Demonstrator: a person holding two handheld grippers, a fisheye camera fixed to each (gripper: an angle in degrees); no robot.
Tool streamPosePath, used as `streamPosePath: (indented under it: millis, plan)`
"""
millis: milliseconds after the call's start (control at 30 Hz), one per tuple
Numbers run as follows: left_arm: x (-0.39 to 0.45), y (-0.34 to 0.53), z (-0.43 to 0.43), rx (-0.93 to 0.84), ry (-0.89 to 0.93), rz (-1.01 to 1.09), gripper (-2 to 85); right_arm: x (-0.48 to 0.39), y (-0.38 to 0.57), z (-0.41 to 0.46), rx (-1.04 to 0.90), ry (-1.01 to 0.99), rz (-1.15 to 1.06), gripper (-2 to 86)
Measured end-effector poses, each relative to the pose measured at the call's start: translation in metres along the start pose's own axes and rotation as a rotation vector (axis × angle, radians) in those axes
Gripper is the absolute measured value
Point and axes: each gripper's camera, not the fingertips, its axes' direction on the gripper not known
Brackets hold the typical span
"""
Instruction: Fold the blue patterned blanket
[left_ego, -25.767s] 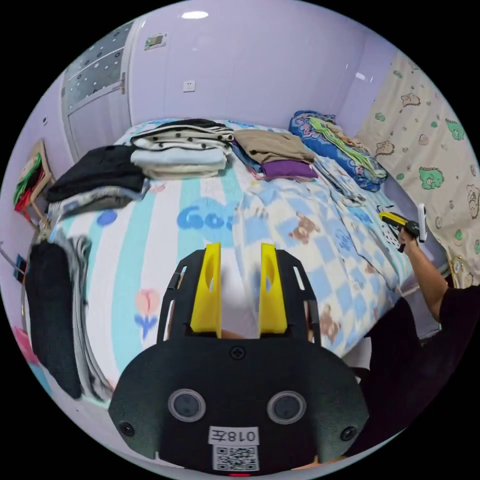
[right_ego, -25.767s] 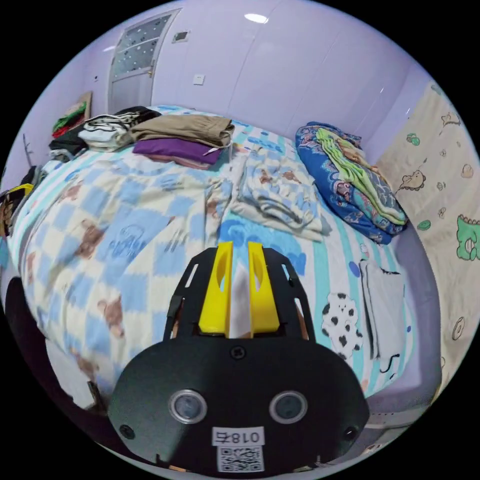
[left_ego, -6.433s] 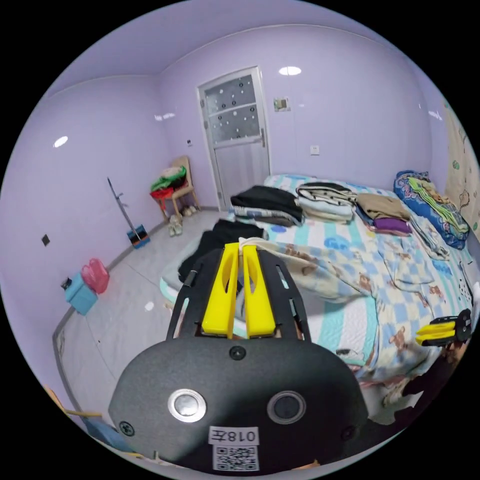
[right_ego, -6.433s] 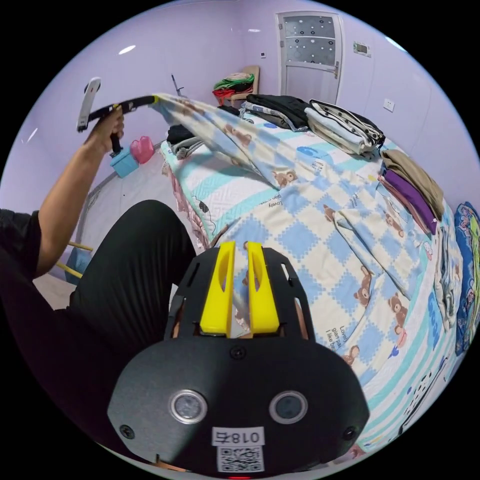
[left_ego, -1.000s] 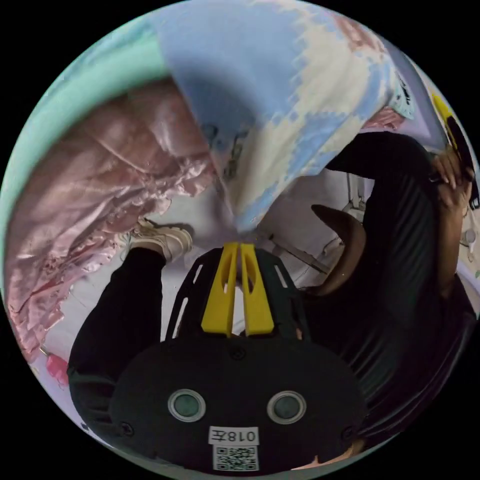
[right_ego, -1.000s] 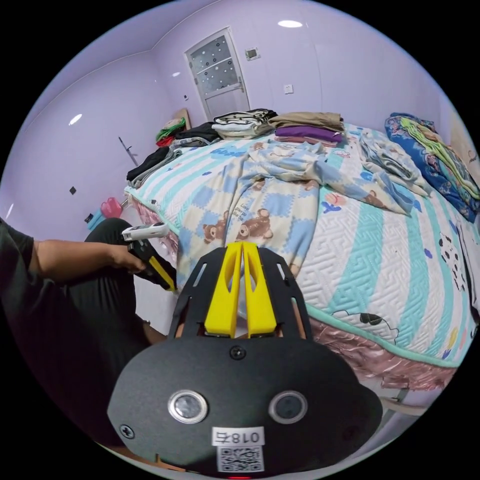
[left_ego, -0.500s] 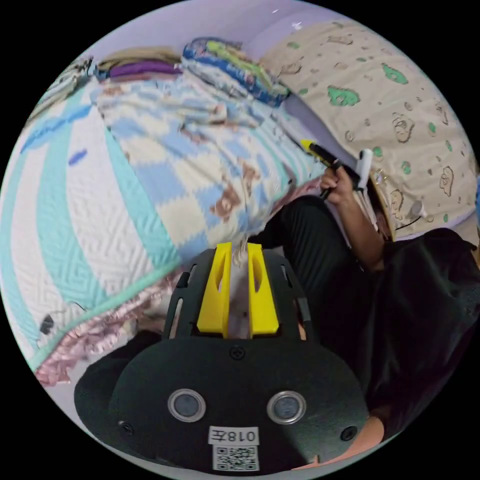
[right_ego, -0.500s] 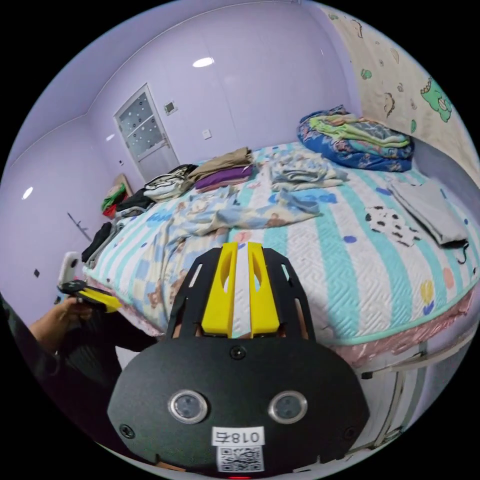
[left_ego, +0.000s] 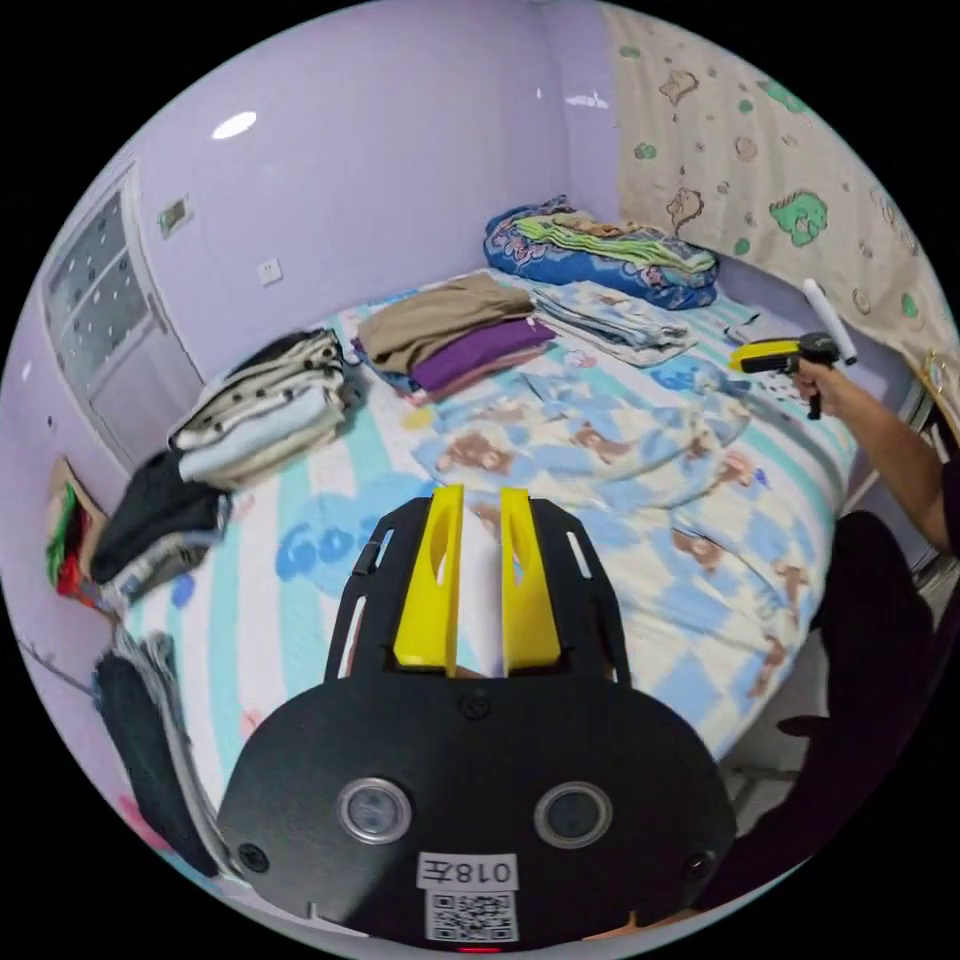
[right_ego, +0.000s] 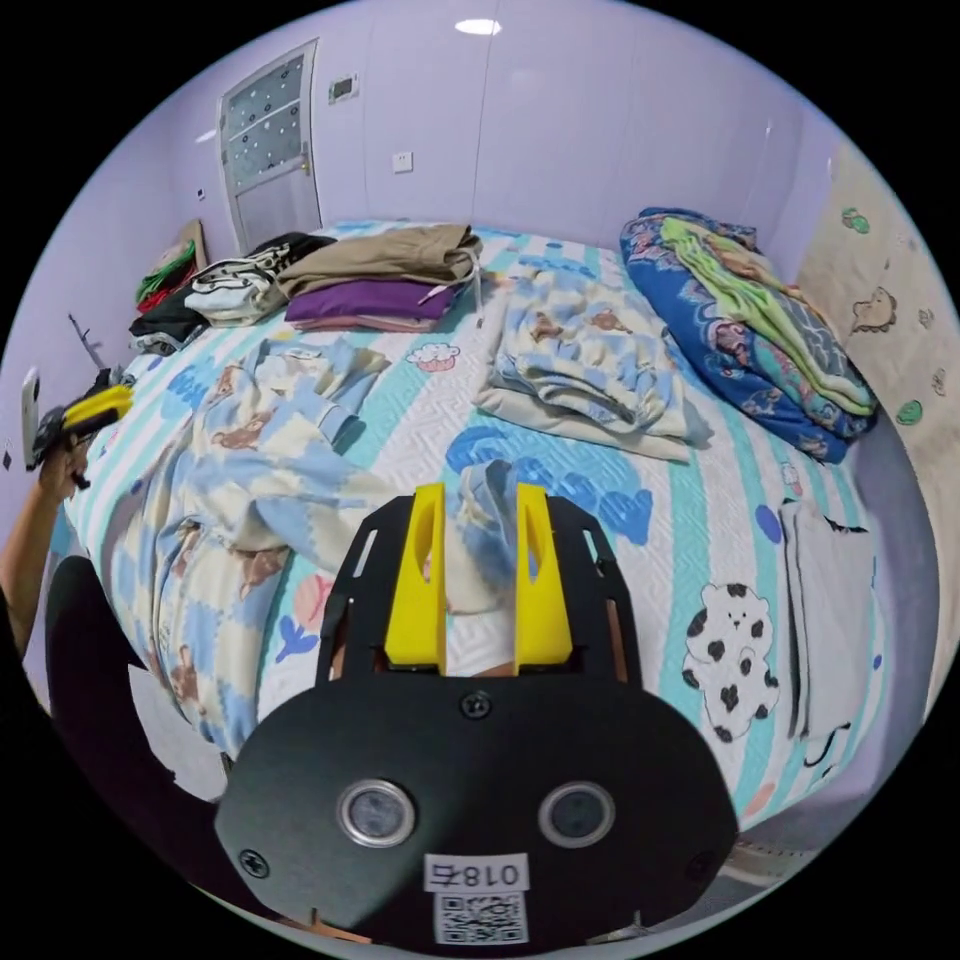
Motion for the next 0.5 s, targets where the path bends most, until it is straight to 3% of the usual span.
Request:
streamPosePath:
  millis: [133, 233, 367, 500]
  plan:
    - [-0.019, -0.052, 0.046, -0.033, -0.022, 0.135, 8.5, 0.011, -0.022, 0.024, -0.138, -0.030, -0.006, 10.9]
    - [-0.028, -0.076, 0.086, -0.118, -0.017, 0.171, 9.1, 0.016, -0.026, 0.038, -0.224, -0.046, -0.003, 3.2]
    - [-0.026, -0.088, 0.142, -0.354, -0.111, 0.182, 4.9, 0.015, -0.029, 0.014, -0.126, -0.012, 0.005, -0.3]
    - [-0.018, -0.090, 0.134, -0.337, -0.156, 0.171, 0.5, 0.027, -0.034, -0.041, 0.042, -0.029, 0.043, -0.7]
